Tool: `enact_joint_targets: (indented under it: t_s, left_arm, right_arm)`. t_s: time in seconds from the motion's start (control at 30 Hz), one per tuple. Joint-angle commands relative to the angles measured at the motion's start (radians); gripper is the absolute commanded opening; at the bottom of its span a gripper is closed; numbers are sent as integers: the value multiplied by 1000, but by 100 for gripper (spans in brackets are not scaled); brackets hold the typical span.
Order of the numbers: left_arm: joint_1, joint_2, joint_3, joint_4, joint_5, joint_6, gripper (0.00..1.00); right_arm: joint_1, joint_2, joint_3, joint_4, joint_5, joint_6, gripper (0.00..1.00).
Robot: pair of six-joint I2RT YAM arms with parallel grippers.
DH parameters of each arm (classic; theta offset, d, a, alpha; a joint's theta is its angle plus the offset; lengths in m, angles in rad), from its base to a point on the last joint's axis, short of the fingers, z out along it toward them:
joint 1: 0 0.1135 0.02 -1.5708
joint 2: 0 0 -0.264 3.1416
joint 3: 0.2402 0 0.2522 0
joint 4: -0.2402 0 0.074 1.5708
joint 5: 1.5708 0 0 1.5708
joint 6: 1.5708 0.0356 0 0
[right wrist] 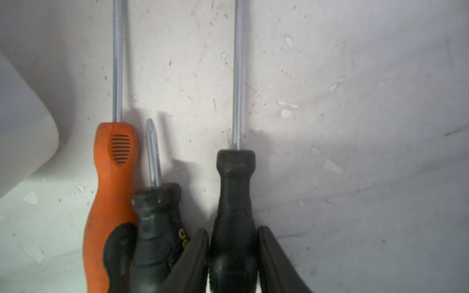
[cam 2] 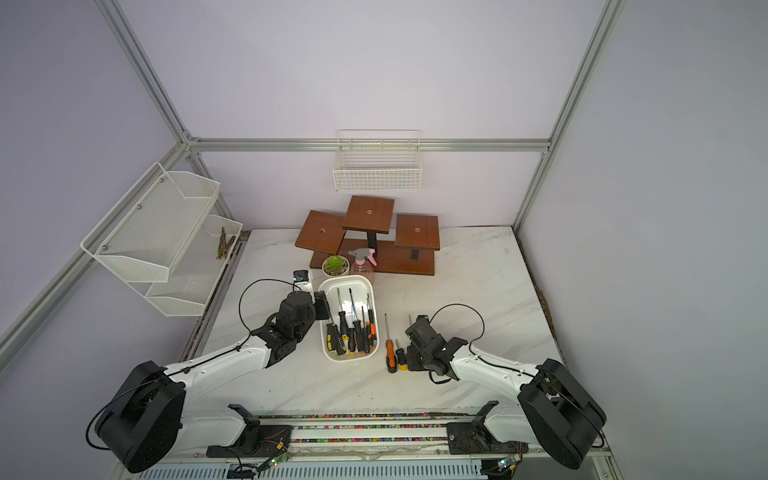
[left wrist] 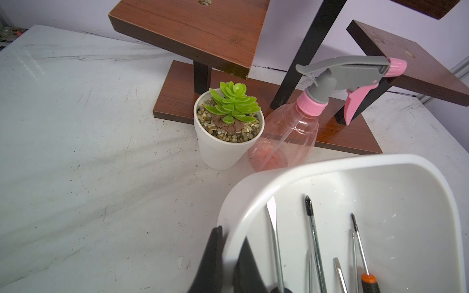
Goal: Take out the screwdriver from the storage box
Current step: Place the screwdriver at the center of the board.
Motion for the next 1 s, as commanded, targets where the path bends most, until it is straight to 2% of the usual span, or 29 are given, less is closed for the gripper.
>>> enact_joint_targets:
  t_s: [0.0, 0.47, 0.7, 0.97]
  left_arm:
    - [-9, -8, -4, 20, 7, -2, 0]
    - [-9, -6, -4, 19, 6, -2, 0]
    - [-9, -6, -4, 19, 9, -2, 0]
    - [-9, -5, -3, 19, 9, -1, 0]
  right_arm:
    - [-6, -22, -11, 17, 1, -2, 37]
    - [-6, -109, 35, -54, -4, 6, 38]
    - [-6, -157, 103, -122, 4, -12, 38]
    - [0, -171, 235, -145, -66, -36, 39]
